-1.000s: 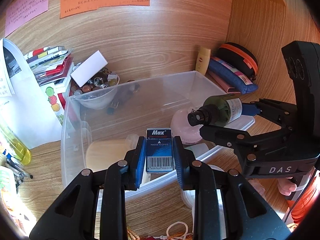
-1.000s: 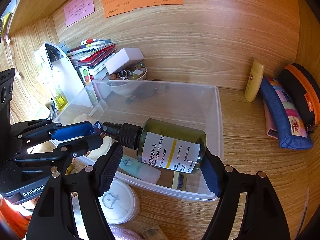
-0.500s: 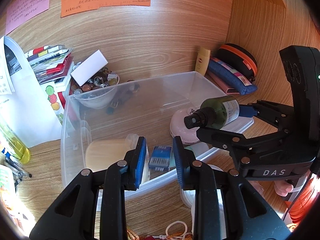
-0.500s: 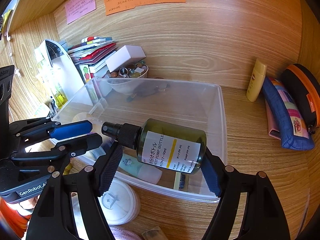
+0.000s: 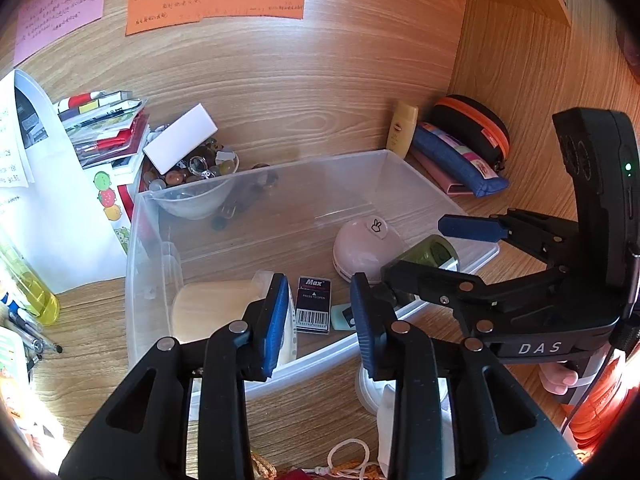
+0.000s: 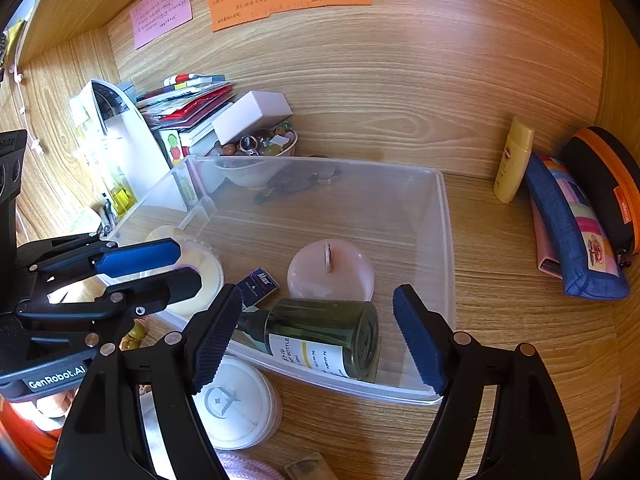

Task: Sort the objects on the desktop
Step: 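Lower both items into the clear box and open both grippers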

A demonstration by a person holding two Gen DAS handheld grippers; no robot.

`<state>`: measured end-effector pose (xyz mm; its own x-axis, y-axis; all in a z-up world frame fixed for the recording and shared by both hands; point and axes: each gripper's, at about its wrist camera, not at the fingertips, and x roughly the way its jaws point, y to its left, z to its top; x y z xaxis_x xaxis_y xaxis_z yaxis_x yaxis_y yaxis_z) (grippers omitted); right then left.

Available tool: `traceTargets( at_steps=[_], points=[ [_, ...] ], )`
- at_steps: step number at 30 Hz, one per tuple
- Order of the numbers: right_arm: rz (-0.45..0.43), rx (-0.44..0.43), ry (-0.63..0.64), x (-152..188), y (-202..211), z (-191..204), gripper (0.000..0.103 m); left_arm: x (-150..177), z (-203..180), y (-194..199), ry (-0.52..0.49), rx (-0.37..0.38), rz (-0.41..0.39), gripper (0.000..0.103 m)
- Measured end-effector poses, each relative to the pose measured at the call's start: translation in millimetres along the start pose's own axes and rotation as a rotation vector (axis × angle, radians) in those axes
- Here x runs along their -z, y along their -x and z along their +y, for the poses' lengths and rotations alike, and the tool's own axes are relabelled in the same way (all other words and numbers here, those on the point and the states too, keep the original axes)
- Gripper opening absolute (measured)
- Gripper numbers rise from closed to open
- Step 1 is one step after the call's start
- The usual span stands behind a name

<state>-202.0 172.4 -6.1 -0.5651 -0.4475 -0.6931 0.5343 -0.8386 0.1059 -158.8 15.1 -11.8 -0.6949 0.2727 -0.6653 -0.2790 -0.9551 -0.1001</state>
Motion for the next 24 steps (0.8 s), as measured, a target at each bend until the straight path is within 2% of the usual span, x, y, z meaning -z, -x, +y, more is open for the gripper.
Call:
traceTargets(
  at_steps=[4, 8, 10, 19, 22, 24],
  points=[
    [0.003, -0.008, 0.006, 0.0, 5.0, 3.0, 0.076, -1.1, -0.4, 5.0, 0.003, -0.006, -0.005, 0.032],
    [-0.011, -0.008, 0.017, 1.0, 16.0, 7.2, 0.076, -2.1, -1.5, 15.5, 0.006, -0.043, -0.036, 0.047],
    [-0.023, -0.007, 0.018, 1.9, 22.6, 8.1, 0.081, -3.0, 0.8, 21.1, 0.015, -0.046, -0.046, 0.047],
    [-0.058, -0.013, -0.008, 9.1, 47.9, 11.4, 0.082, 2.3, 9.3, 47.3, 0.033, -0.105, -0.071, 0.052],
    [-0.061, -0.01, -0.009, 13.0, 53.0, 13.4, 0.082, 8.4, 13.9, 58.4, 0.043, -0.112, -0.084, 0.064],
    [-0.061, -0.006, -0.009, 15.6, 55.7, 14.7, 0.082, 12.7, 16.7, 65.9, 0.041, -0.129, -0.092, 0.064]
  ],
)
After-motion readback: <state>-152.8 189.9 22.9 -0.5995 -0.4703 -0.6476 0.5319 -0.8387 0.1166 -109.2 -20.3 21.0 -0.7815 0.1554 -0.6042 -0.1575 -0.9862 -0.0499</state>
